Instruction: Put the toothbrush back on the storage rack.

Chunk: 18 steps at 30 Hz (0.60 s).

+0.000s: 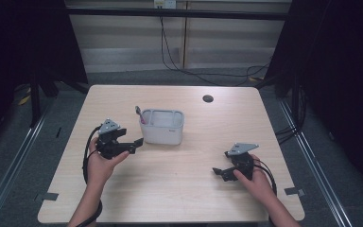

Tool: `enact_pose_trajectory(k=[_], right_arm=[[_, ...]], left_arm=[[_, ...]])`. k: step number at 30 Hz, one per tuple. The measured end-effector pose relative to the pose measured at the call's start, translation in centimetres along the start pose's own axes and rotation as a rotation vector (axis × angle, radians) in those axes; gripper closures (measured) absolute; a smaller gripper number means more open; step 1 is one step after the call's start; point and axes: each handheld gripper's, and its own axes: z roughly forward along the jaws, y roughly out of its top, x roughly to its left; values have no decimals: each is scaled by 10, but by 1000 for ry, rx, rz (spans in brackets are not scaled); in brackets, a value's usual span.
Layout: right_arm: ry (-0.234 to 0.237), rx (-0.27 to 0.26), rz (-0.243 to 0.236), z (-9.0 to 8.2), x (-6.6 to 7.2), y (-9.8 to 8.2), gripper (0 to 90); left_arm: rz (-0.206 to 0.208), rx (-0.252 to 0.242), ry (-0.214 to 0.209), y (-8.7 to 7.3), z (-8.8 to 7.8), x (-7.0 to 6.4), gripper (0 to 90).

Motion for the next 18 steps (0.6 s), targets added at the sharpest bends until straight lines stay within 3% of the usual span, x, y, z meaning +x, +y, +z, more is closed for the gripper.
enact_pose_trajectory(k=[18], right_arm=[[0,0,0,0,0,0,139]], left_arm=[[-9,42,-15,-15,-8,7,157]])
